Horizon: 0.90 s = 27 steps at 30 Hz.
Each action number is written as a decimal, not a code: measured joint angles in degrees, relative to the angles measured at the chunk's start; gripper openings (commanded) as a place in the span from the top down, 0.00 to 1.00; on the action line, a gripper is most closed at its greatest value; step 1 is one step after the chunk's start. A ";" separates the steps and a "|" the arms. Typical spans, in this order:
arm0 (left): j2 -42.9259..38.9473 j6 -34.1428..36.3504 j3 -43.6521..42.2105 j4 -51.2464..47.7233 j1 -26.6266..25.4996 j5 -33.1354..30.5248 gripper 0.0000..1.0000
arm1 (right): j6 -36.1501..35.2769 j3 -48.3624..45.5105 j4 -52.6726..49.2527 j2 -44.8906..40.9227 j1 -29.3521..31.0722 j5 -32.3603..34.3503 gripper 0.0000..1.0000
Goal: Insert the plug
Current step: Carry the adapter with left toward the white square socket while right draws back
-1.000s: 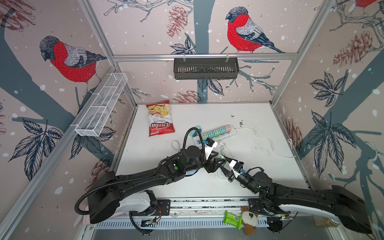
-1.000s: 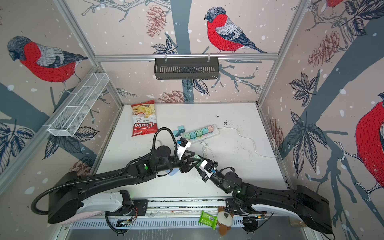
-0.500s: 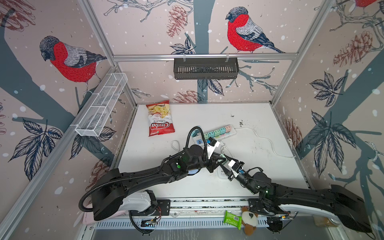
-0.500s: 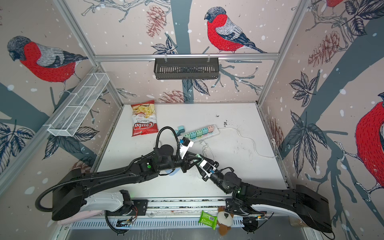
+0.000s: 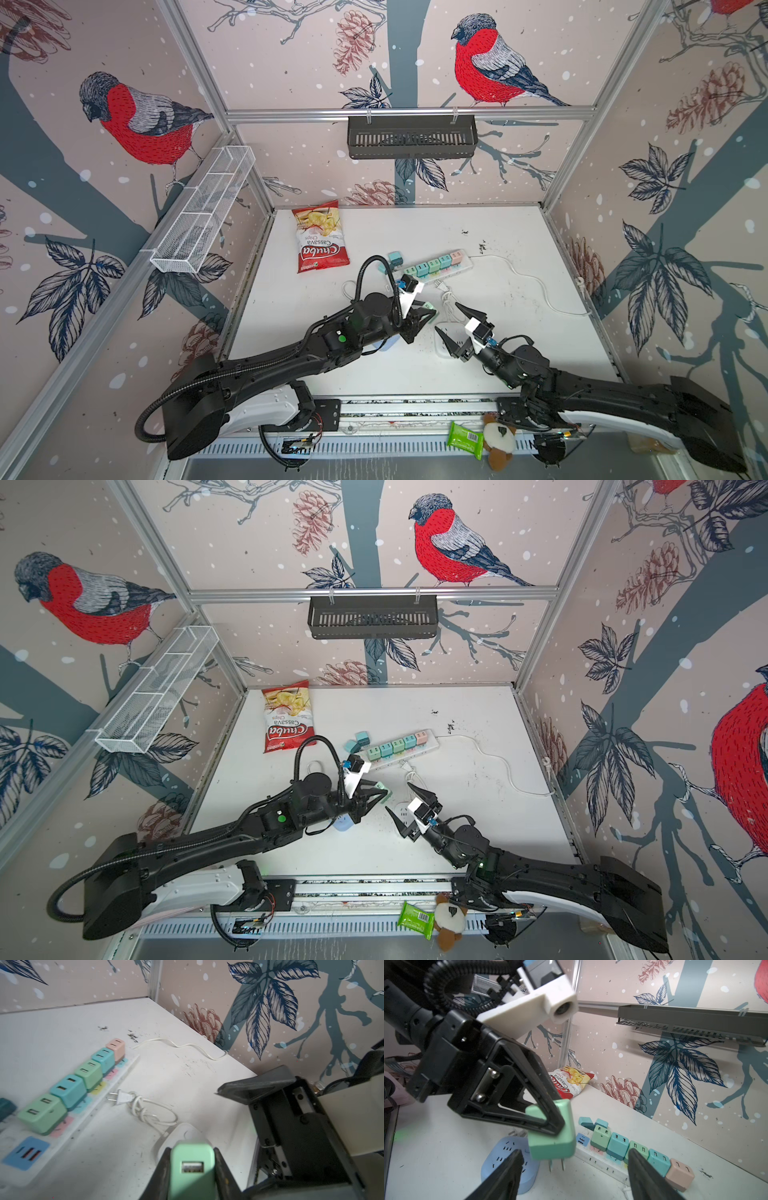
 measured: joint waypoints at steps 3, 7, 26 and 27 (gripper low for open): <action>-4.76 1.42 -4.11 0.28 2.80 -2.93 1.00 | 2.36 -0.39 -0.85 -2.58 -3.37 0.42 0.12; -9.68 4.70 -8.13 1.81 3.80 -3.85 1.00 | 7.76 -0.39 -3.06 -5.05 -11.30 2.10 0.11; 7.80 25.38 -0.09 4.57 -3.26 4.39 1.00 | 30.69 8.85 -21.24 7.58 -37.20 3.85 0.15; 9.01 25.79 1.07 4.20 -3.30 3.45 1.00 | 31.52 8.87 -22.23 6.36 -37.24 4.85 0.15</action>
